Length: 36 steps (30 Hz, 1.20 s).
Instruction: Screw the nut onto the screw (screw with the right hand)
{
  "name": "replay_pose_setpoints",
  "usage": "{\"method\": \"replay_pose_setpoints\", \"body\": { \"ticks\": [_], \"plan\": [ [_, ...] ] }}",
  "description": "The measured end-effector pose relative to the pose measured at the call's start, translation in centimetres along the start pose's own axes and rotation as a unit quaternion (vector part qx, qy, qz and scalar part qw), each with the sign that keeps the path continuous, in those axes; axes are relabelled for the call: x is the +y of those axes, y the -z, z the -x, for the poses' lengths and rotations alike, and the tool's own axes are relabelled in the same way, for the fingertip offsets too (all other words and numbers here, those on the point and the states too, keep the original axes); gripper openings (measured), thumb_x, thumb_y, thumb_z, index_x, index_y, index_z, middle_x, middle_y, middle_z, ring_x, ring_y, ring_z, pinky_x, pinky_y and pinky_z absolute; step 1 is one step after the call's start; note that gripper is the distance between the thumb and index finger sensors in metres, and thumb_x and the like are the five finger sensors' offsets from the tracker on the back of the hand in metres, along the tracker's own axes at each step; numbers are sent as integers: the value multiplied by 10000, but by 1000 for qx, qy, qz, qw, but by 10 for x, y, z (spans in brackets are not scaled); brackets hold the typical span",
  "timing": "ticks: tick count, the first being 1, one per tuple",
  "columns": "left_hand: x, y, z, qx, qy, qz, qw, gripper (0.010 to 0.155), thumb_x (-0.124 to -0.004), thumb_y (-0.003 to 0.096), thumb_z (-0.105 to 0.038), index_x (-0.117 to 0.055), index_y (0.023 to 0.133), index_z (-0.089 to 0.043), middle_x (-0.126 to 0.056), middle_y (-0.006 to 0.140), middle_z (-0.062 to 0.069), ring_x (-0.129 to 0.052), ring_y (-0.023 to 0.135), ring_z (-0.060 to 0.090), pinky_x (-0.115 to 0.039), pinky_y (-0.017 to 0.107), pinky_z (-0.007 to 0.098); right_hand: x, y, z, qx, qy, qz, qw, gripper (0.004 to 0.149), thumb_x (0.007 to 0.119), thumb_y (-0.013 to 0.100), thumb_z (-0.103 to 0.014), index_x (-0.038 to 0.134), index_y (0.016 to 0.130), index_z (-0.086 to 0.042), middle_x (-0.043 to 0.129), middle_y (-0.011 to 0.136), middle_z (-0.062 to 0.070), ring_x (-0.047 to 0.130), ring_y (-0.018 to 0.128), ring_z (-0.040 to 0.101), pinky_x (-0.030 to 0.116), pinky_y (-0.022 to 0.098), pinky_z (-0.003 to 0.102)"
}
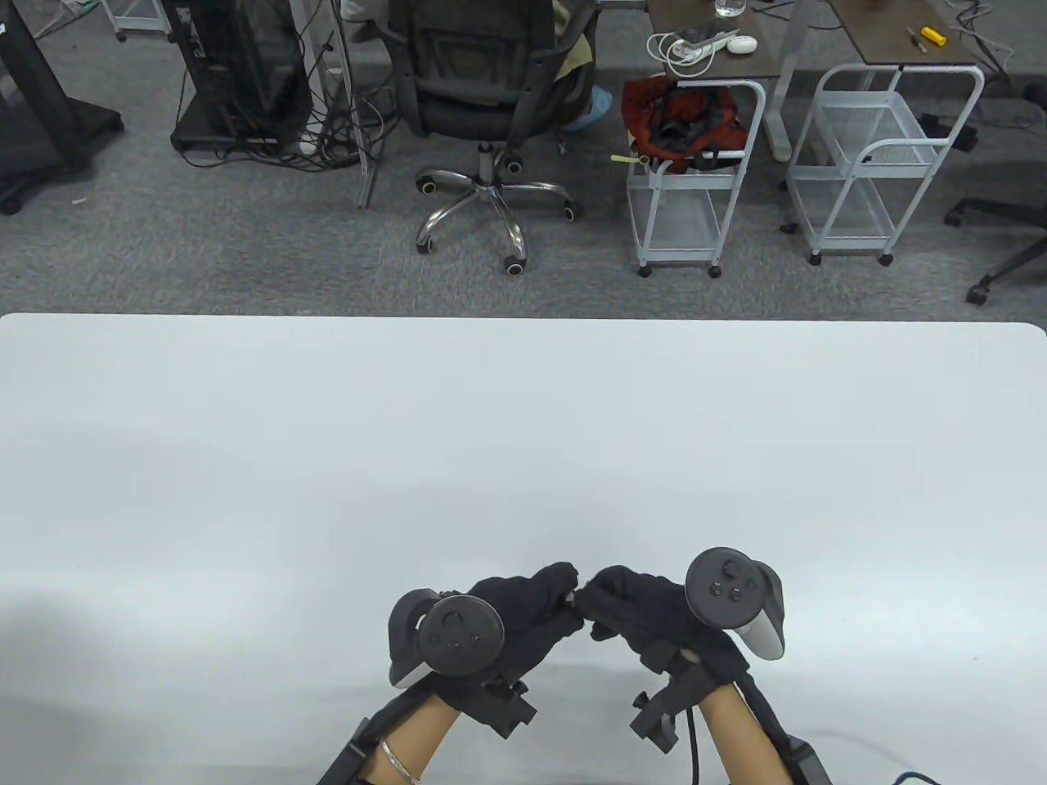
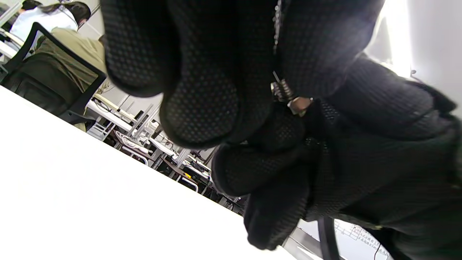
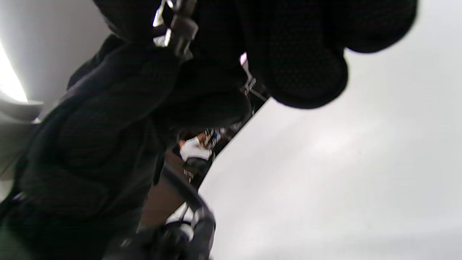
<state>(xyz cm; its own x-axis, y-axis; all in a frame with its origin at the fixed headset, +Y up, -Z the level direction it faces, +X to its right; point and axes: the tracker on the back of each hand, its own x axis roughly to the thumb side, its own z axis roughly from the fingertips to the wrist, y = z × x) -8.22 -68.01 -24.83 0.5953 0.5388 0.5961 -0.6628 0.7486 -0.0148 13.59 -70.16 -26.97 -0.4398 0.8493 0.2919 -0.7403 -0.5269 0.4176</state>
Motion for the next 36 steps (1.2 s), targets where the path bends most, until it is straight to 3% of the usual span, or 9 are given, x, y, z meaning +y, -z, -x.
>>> {"method": "replay_pose_setpoints", "body": {
  "ticks": [4, 10, 14, 19, 23, 25, 28, 32, 36],
  "plan": [
    [-1, 1, 0, -2, -18, 7, 1000, 511, -846, 438, -408, -857, 832, -83, -1125, 600, 1, -1129, 458, 122, -914, 447, 329, 0, -1, 0, -6, -8, 92, 996, 466, 622, 606, -377, 890, 637, 2, 990, 585, 245, 1040, 354, 321, 798, 329, 503],
    [1, 0, 0, -3, 6, -4, 1000, 509, -843, 440, -403, -855, 837, -85, -1122, 608, 3, -1129, 462, 123, -913, 450, 329, -1, -1, -1, 0, -4, 4, 1000, 492, 697, 595, -412, 776, 799, 28, 878, 764, 302, 991, 530, 367, 754, 424, 538],
    [0, 0, 0, -5, -23, 4, 1000, 508, -841, 439, -404, -853, 839, -90, -1119, 614, -1, -1126, 469, 122, -909, 454, 331, -1, -2, 0, -12, 5, 98, 995, 457, 621, 605, -367, 890, 633, 1, 989, 586, 252, 1040, 354, 324, 797, 327, 508],
    [1, 0, 0, -6, 2, -9, 1000, 506, -839, 441, -404, -852, 843, -97, -1118, 617, -1, -1124, 470, 122, -909, 453, 330, -2, -2, -1, -5, -2, 3, 1000, 493, 706, 592, -412, 772, 808, 27, 871, 773, 305, 987, 537, 371, 752, 427, 541],
    [0, 0, -1, -11, -14, -3, 1000, 507, -839, 440, -410, -853, 841, -100, -1117, 617, -8, -1124, 471, 116, -908, 455, 327, -2, -2, 0, -16, 2, 99, 995, 457, 619, 606, -371, 888, 639, -3, 987, 596, 248, 1040, 362, 323, 797, 331, 508],
    [0, 0, 0, -8, -18, -5, 1000, 505, -840, 440, -409, -853, 842, -103, -1116, 618, -6, -1122, 471, 121, -906, 455, 330, -3, -3, 0, -14, 9, 75, 997, 468, 614, 610, -379, 870, 676, 7, 965, 637, 271, 1030, 403, 343, 786, 353, 520],
    [2, -1, 0, -5, 2, -19, 1000, 504, -836, 442, -413, -853, 843, -109, -1115, 620, -10, -1122, 471, 116, -907, 454, 327, -3, -2, -3, -7, 6, 5, 1000, 510, 709, 590, -426, 767, 811, 30, 866, 775, 312, 985, 538, 374, 749, 427, 543],
    [1, 0, -1, -14, -25, -10, 1000, 505, -836, 438, -420, -855, 841, -115, -1115, 618, -20, -1120, 473, 114, -905, 457, 325, -3, -3, -3, -19, 2, 98, 995, 467, 623, 607, -387, 880, 651, 0, 981, 604, 251, 1037, 372, 324, 796, 336, 507],
    [2, -1, 0, -8, -21, -17, 1000, 504, -836, 440, -417, -852, 845, -117, -1114, 621, -11, -1119, 475, 117, -904, 458, 329, -5, -4, -4, -18, 9, 39, 999, 503, 686, 592, -434, 829, 744, 23, 924, 705, 295, 1013, 470, 365, 773, 387, 533]
  ]
}}
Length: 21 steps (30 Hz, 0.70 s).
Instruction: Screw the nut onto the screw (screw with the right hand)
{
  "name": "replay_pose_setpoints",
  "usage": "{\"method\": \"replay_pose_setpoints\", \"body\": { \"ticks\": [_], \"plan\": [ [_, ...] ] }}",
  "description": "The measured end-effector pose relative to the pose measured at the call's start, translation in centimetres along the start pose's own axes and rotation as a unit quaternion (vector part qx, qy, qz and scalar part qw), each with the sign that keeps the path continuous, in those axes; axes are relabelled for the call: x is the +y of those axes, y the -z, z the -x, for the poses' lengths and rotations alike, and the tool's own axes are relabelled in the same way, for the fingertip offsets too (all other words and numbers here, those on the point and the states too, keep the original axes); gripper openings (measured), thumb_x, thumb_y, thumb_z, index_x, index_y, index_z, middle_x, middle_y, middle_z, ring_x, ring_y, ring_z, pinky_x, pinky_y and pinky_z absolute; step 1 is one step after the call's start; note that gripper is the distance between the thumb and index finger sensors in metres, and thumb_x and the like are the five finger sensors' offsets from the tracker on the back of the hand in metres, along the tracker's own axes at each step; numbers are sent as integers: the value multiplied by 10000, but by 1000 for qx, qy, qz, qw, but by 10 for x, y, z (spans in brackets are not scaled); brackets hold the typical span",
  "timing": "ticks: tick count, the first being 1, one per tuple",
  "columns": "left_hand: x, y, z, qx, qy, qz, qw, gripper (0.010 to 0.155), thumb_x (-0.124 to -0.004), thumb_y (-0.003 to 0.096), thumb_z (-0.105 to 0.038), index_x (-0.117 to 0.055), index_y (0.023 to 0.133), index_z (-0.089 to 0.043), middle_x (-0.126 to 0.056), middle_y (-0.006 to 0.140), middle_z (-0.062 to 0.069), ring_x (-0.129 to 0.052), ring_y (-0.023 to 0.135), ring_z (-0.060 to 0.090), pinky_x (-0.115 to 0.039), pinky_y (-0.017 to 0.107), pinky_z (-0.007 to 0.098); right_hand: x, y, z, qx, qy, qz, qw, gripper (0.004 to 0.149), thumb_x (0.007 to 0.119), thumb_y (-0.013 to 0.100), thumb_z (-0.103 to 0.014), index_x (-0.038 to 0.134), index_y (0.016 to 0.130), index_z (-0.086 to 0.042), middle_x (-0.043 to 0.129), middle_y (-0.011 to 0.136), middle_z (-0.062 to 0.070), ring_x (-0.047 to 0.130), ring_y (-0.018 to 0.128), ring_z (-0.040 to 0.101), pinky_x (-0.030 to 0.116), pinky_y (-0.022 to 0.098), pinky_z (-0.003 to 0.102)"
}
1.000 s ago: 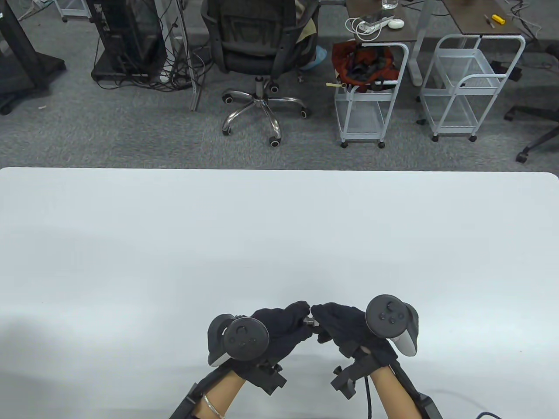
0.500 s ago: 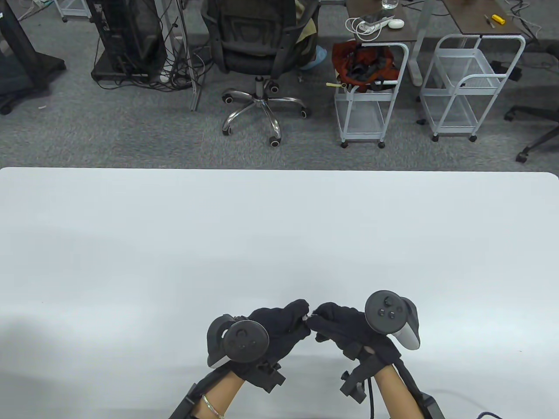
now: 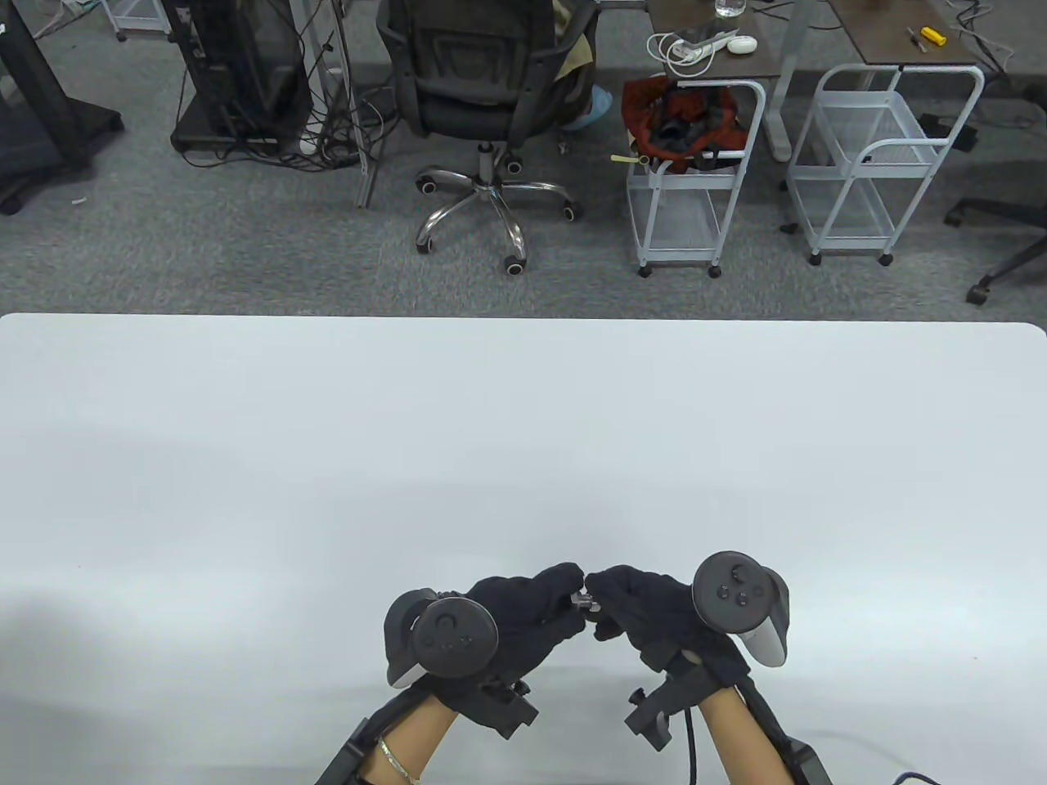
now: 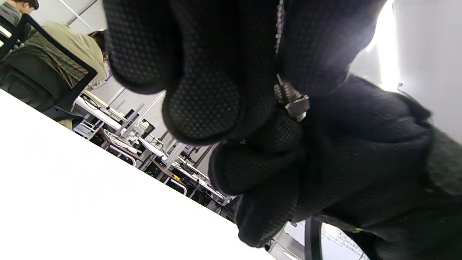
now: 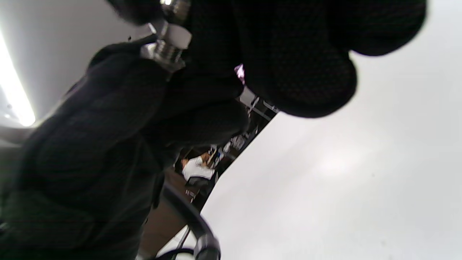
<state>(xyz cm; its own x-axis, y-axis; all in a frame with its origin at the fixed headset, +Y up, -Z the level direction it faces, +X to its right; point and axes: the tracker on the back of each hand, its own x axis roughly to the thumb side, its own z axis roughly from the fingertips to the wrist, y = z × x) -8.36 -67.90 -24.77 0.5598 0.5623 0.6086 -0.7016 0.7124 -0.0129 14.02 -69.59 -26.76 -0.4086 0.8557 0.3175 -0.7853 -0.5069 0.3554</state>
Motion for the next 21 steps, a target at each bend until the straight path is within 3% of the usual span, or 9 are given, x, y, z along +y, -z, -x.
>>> {"method": "replay_pose_setpoints", "body": {
  "ticks": [2, 6, 8, 11, 12, 16, 18, 21],
  "plan": [
    [0, 0, 0, -3, 7, -1, 1000, 503, -835, 439, -419, -854, 844, -122, -1114, 622, -20, -1120, 473, 112, -905, 458, 324, 1, 1, -1, 3, -12, -25, 1000, 496, 721, 584, -424, 780, 796, 21, 881, 763, 298, 990, 533, 364, 756, 424, 537],
    [-1, 0, 1, -2, -14, 3, 1000, 502, -837, 438, -419, -858, 838, -116, -1114, 619, -21, -1119, 473, 111, -904, 457, 326, 2, 0, 1, -4, -3, 68, 998, 456, 621, 606, -372, 889, 639, -5, 986, 595, 250, 1039, 362, 325, 796, 331, 508],
    [-1, 0, 1, 0, -17, 3, 1000, 500, -839, 436, -419, -862, 835, -119, -1115, 617, -20, -1120, 471, 113, -904, 456, 327, 1, 0, 1, -4, 3, 40, 999, 463, 620, 608, -381, 877, 665, 0, 973, 623, 261, 1033, 390, 338, 788, 347, 516],
    [0, 0, 2, 4, -6, -5, 1000, 500, -839, 437, -423, -865, 833, -120, -1114, 620, -20, -1119, 473, 113, -905, 456, 326, 0, 1, 0, 3, 5, -22, 1000, 506, 734, 576, -434, 791, 789, 22, 887, 753, 301, 991, 525, 371, 756, 420, 540],
    [0, 0, 1, 1, -6, -2, 1000, 499, -841, 435, -421, -867, 831, -119, -1115, 616, -20, -1119, 471, 113, -904, 455, 327, 0, 0, 0, 1, -10, -19, 1000, 488, 733, 576, -428, 791, 782, 11, 896, 747, 281, 996, 522, 354, 762, 420, 530],
    [0, 0, 1, 0, -14, 1, 1000, 499, -844, 432, -426, -873, 823, -119, -1116, 612, -27, -1120, 468, 107, -906, 454, 324, 2, 0, -1, -3, -10, 61, 998, 456, 628, 605, -372, 891, 635, -2, 989, 585, 246, 1038, 355, 321, 796, 329, 506],
    [0, 0, 1, 1, -12, 0, 1000, 498, -846, 431, -425, -873, 824, -121, -1117, 610, -24, -1119, 466, 111, -905, 452, 326, 0, 1, -2, -3, -10, 34, 999, 467, 628, 605, -389, 875, 670, 2, 970, 627, 260, 1032, 395, 336, 788, 350, 516],
    [0, -1, 1, -3, 13, -7, 1000, 497, -848, 429, -427, -873, 824, -128, -1116, 612, -26, -1119, 468, 107, -906, 454, 323, 0, 3, -3, 7, -15, -41, 999, 506, 732, 578, -432, 778, 800, 21, 876, 769, 301, 985, 538, 375, 750, 429, 543]
  ]
}}
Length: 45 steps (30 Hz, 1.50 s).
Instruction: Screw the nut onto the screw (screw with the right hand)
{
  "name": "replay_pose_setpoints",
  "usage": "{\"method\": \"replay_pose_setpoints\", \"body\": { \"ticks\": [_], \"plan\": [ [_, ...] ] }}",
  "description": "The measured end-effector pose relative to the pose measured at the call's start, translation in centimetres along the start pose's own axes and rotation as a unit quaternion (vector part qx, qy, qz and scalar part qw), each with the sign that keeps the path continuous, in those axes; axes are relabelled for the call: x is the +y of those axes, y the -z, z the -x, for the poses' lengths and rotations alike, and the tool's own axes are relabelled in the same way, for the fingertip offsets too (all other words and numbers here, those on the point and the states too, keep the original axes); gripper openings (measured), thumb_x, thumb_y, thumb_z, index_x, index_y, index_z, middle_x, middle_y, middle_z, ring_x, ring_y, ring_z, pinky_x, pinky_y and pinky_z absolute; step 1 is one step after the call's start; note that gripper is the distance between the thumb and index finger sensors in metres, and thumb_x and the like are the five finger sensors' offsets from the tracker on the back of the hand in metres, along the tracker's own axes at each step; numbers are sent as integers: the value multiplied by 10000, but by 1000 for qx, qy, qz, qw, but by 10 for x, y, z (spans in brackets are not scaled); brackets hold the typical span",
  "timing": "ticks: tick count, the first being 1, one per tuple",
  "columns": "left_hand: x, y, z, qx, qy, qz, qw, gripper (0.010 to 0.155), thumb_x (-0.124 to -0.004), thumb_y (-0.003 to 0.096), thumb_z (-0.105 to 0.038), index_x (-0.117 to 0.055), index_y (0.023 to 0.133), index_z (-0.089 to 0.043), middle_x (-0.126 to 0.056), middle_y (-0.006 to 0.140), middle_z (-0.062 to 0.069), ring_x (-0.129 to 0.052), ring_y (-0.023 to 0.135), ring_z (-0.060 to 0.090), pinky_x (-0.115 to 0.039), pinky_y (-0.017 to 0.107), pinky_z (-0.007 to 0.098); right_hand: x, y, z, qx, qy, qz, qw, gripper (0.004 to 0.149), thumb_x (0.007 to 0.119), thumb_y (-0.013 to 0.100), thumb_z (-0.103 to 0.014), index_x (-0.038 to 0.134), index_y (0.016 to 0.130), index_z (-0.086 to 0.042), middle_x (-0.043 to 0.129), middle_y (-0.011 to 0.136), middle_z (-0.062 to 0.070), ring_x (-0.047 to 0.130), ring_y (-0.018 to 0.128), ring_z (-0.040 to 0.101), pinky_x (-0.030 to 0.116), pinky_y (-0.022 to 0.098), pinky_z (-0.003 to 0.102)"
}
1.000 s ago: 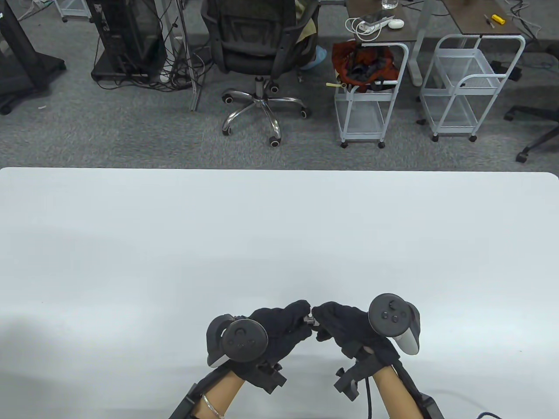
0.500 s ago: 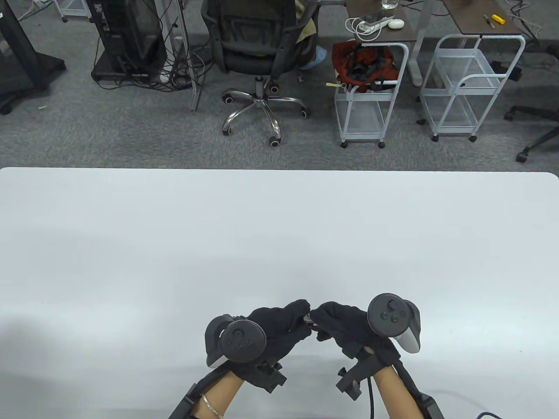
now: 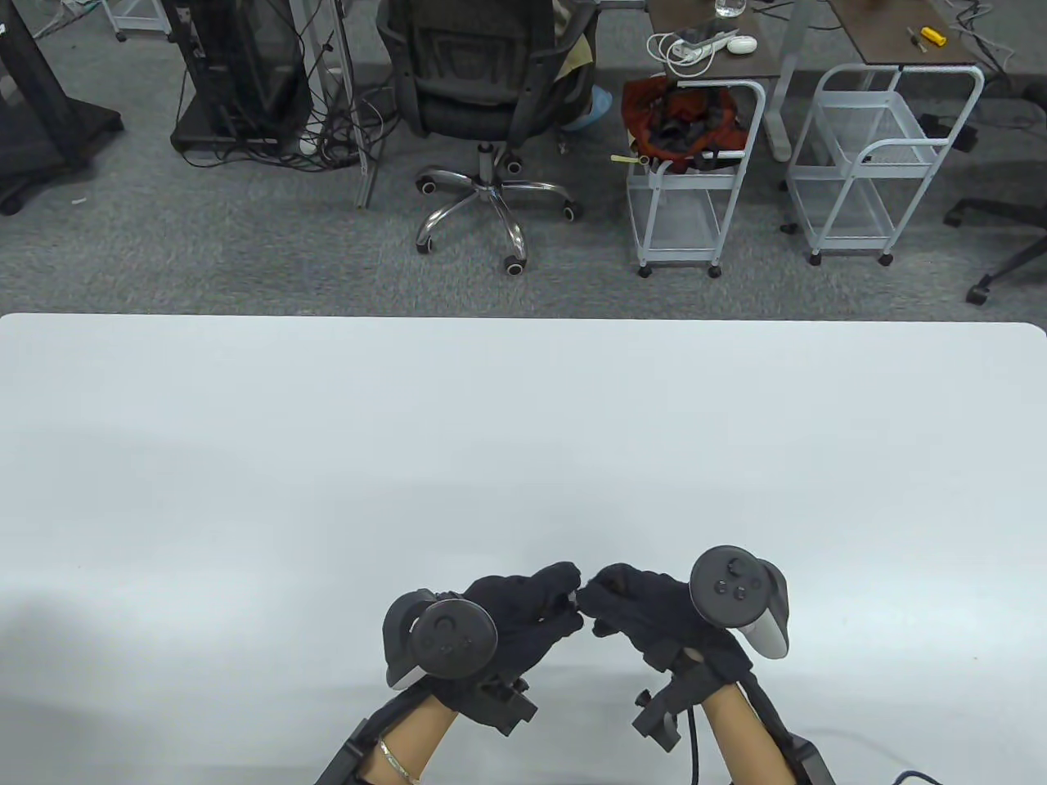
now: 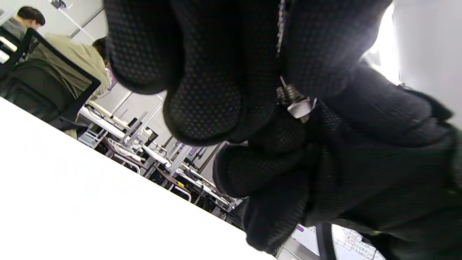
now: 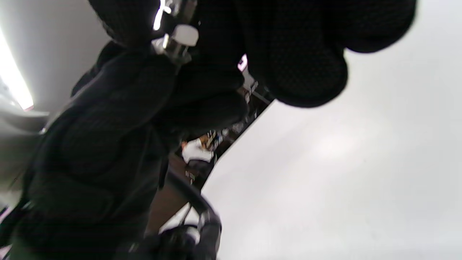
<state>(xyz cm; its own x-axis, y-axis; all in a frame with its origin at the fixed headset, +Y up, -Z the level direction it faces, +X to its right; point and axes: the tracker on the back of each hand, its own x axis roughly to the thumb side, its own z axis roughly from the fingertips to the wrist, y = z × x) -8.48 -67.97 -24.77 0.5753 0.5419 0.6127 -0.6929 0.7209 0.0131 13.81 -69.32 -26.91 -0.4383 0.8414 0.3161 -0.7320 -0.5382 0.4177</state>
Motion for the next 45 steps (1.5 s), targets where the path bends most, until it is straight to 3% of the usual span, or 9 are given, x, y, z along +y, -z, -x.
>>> {"method": "replay_pose_setpoints", "body": {
  "ticks": [4, 9, 14, 19, 23, 28, 32, 37, 45],
  "plan": [
    [-2, 0, 2, 5, -21, 5, 1000, 498, -848, 429, -429, -872, 826, -129, -1116, 609, -31, -1119, 466, 105, -906, 454, 323, 1, 1, 0, -8, -7, 91, 996, 458, 628, 605, -377, 889, 639, -1, 987, 592, 247, 1037, 361, 323, 795, 332, 507],
    [-1, 0, 5, 10, -8, 1, 1000, 497, -848, 428, -427, -870, 830, -136, -1115, 614, -29, -1119, 469, 104, -906, 454, 322, 1, 3, 0, 0, 8, -8, 1000, 519, 731, 580, -426, 768, 808, 39, 865, 774, 317, 978, 546, 385, 744, 431, 550],
    [-3, 2, 6, 12, -29, 13, 999, 495, -850, 427, -423, -872, 828, -134, -1116, 611, -24, -1119, 466, 109, -905, 452, 325, 3, 3, 2, -4, -9, 87, 996, 458, 629, 604, -373, 895, 620, 0, 993, 573, 245, 1040, 342, 320, 799, 320, 505],
    [-5, 2, 9, 19, -24, 17, 999, 492, -852, 426, -419, -873, 828, -137, -1116, 613, -22, -1120, 467, 111, -905, 452, 326, 1, 5, 3, 9, -21, -20, 1000, 503, 707, 592, -424, 767, 808, 26, 869, 777, 298, 983, 551, 367, 751, 436, 538],
    [-6, 2, 9, 22, -35, 20, 999, 492, -850, 428, -420, -873, 828, -135, -1118, 609, -22, -1120, 464, 111, -905, 450, 327, 3, 5, 4, 0, -22, 76, 997, 467, 623, 607, -377, 887, 637, 8, 989, 584, 247, 1040, 352, 319, 800, 326, 502],
    [-5, 2, 10, 18, -14, 16, 1000, 492, -852, 426, -418, -872, 830, -138, -1117, 614, -23, -1120, 467, 110, -905, 452, 326, 1, 6, 1, 9, -29, -20, 999, 504, 708, 592, -421, 765, 811, 28, 867, 778, 301, 983, 549, 367, 752, 433, 536],
    [-7, 2, 10, 19, -20, 17, 999, 492, -848, 429, -418, -872, 829, -132, -1118, 612, -23, -1120, 466, 110, -905, 452, 326, 3, 5, 2, 3, -30, 69, 997, 469, 617, 609, -376, 880, 657, 10, 982, 604, 251, 1039, 373, 319, 799, 335, 503],
    [-7, 2, 11, 22, -12, 17, 1000, 492, -849, 428, -418, -871, 830, -136, -1117, 615, -25, -1120, 469, 109, -906, 453, 325, 2, 7, 3, 16, -14, -44, 999, 517, 704, 596, -413, 742, 836, 43, 841, 804, 318, 969, 576, 379, 739, 448, 547],
    [-9, 2, 13, 30, -15, 19, 999, 491, -847, 431, -415, -869, 832, -131, -1116, 616, -21, -1119, 471, 110, -905, 454, 326, 3, 7, 5, 21, -17, -16, 1000, 524, 702, 591, -431, 785, 801, 42, 880, 764, 320, 988, 539, 387, 754, 421, 548]
  ]
}}
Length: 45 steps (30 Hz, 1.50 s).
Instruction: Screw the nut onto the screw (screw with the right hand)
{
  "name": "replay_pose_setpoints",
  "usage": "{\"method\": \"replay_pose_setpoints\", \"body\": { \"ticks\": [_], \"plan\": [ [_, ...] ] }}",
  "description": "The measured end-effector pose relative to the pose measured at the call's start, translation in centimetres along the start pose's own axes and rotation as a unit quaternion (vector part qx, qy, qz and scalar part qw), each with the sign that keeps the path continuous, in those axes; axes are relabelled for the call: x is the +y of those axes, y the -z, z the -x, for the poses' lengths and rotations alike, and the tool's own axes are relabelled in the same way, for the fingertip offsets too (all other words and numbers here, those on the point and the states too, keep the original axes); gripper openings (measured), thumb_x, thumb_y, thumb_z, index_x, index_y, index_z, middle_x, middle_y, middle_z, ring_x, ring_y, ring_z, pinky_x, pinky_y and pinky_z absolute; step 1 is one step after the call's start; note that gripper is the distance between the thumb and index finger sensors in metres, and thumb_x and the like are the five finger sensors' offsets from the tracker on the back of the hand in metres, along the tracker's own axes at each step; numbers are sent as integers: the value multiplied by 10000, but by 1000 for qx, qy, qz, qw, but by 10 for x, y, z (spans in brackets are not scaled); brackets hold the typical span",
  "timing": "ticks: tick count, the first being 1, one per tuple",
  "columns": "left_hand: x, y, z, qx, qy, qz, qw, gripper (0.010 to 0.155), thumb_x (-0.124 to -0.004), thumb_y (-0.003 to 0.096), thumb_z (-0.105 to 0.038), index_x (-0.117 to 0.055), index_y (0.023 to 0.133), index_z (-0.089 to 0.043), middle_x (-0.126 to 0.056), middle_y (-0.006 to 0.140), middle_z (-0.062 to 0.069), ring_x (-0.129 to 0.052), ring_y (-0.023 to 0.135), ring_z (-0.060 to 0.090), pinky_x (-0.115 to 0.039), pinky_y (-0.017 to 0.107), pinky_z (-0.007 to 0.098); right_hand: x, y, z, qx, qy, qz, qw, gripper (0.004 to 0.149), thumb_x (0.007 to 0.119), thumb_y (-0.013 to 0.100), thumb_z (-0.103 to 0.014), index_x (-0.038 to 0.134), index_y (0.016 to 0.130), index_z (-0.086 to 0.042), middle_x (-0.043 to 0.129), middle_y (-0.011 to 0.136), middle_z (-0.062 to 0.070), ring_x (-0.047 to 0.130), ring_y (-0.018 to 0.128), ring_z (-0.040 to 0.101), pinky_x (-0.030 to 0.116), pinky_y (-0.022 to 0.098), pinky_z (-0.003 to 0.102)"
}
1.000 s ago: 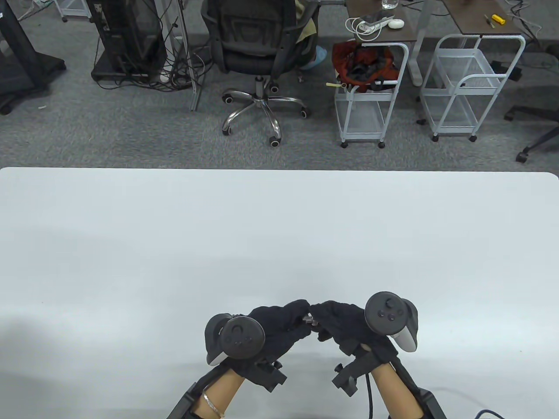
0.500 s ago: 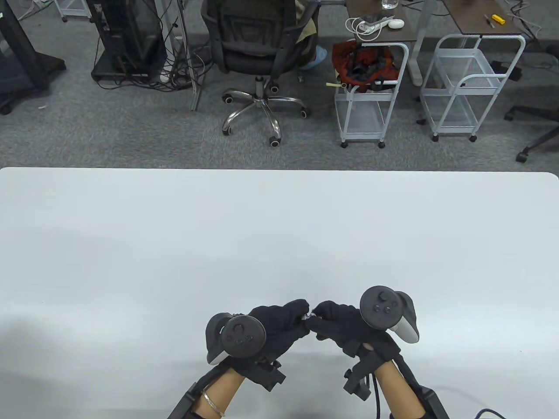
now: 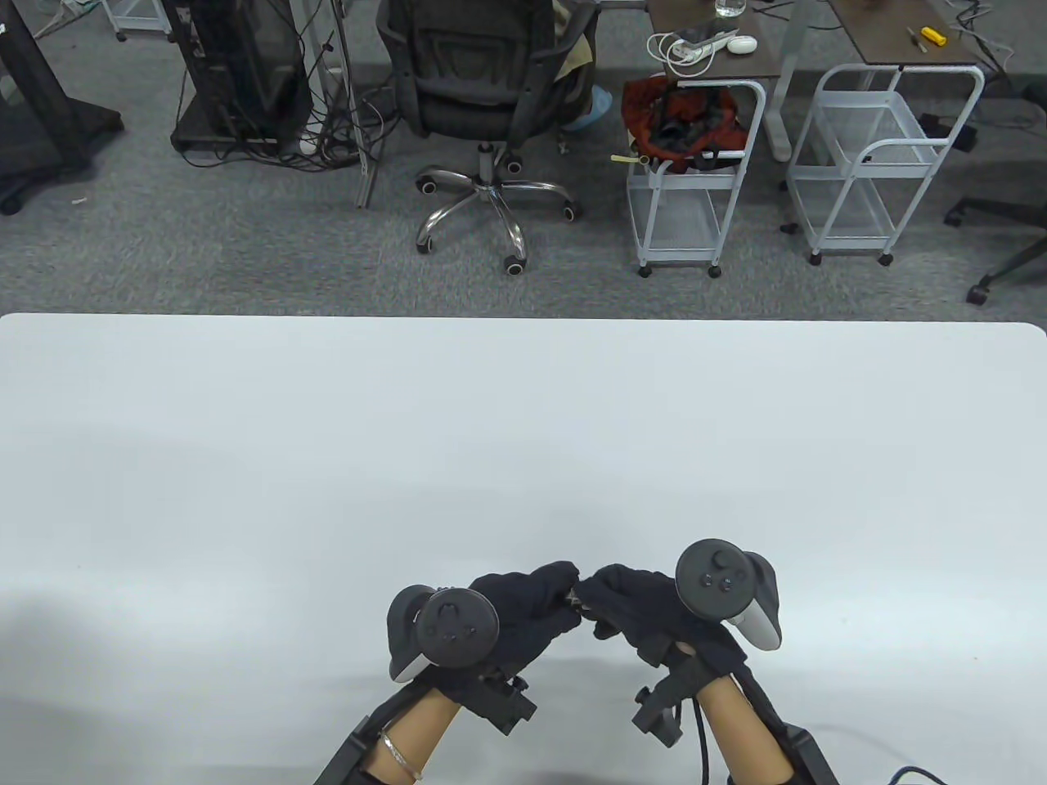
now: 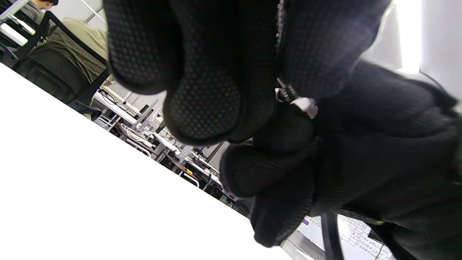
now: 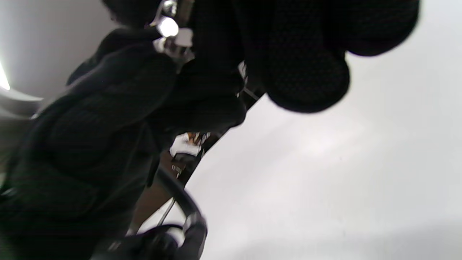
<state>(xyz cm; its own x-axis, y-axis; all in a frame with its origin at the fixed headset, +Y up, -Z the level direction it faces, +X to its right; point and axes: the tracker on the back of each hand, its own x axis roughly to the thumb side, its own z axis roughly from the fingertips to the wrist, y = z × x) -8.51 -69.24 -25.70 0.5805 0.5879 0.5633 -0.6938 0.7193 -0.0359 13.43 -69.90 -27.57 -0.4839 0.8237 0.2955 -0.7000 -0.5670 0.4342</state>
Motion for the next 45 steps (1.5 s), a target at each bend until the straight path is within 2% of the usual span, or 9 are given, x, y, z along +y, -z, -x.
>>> {"method": "replay_pose_setpoints", "body": {
  "ticks": [5, 15, 20, 24, 29, 33, 39, 42, 45],
  "plan": [
    [-2, 1, 0, 0, -20, 7, 1000, 492, -845, 432, -415, -867, 833, -131, -1116, 618, -23, -1120, 472, 110, -905, 454, 326, 0, -1, 0, -7, -16, 85, 996, 460, 618, 610, -377, 880, 656, -1, 982, 607, 245, 1037, 376, 318, 796, 339, 504],
    [-2, 1, -1, -3, -14, 5, 1000, 492, -847, 431, -414, -869, 832, -130, -1116, 617, -22, -1119, 472, 111, -904, 456, 327, 1, 0, 2, -5, -12, 87, 996, 462, 616, 608, -378, 890, 624, -6, 992, 579, 240, 1041, 347, 314, 799, 323, 503],
    [0, 1, 1, -3, 4, -2, 1000, 490, -847, 430, -416, -869, 833, -139, -1115, 620, -27, -1119, 474, 108, -905, 456, 324, 0, 3, 5, 2, 10, -14, 1000, 509, 699, 596, -425, 760, 814, 31, 860, 783, 308, 978, 553, 373, 747, 434, 541],
    [-2, 1, 1, -1, -25, 5, 1000, 489, -849, 429, -414, -871, 831, -136, -1115, 617, -23, -1119, 471, 112, -904, 455, 328, 1, 1, 6, -4, 8, 94, 996, 457, 619, 606, -378, 891, 617, -11, 994, 575, 239, 1039, 343, 317, 798, 321, 503],
    [-1, 1, 1, -4, -1, -4, 1000, 488, -848, 430, -414, -872, 831, -137, -1115, 618, -25, -1119, 472, 108, -905, 455, 326, -1, 2, 6, -4, 21, -25, 999, 513, 712, 591, -416, 751, 822, 40, 848, 793, 324, 969, 568, 390, 739, 441, 553],
    [-1, 1, 0, -11, -6, -4, 1000, 487, -850, 427, -414, -880, 824, -132, -1119, 611, -25, -1120, 467, 109, -906, 453, 326, 0, 3, 5, -11, 3, 87, 996, 464, 630, 605, -396, 888, 624, -10, 991, 579, 237, 1039, 348, 311, 799, 323, 500],
    [3, 1, 1, -11, -3, -18, 1000, 485, -851, 425, -419, -880, 824, -144, -1116, 616, -32, -1119, 470, 104, -906, 455, 322, -3, 3, 1, -9, 18, -13, 1000, 495, 701, 599, -412, 759, 811, 31, 858, 783, 311, 973, 557, 380, 740, 438, 546],
    [2, 2, 0, -18, -18, -14, 1000, 486, -854, 423, -418, -882, 822, -141, -1119, 611, -32, -1119, 468, 106, -906, 454, 324, -4, 2, 1, -19, -4, 105, 994, 458, 624, 607, -395, 889, 619, -22, 996, 574, 230, 1042, 341, 305, 803, 320, 496],
    [2, 2, 0, -16, -17, -12, 1000, 484, -855, 423, -415, -880, 826, -147, -1117, 614, -27, -1119, 469, 108, -904, 454, 326, -6, 2, 2, -21, 7, 57, 998, 473, 622, 609, -405, 874, 654, -7, 976, 618, 256, 1034, 384, 331, 792, 342, 512]
  ]
}}
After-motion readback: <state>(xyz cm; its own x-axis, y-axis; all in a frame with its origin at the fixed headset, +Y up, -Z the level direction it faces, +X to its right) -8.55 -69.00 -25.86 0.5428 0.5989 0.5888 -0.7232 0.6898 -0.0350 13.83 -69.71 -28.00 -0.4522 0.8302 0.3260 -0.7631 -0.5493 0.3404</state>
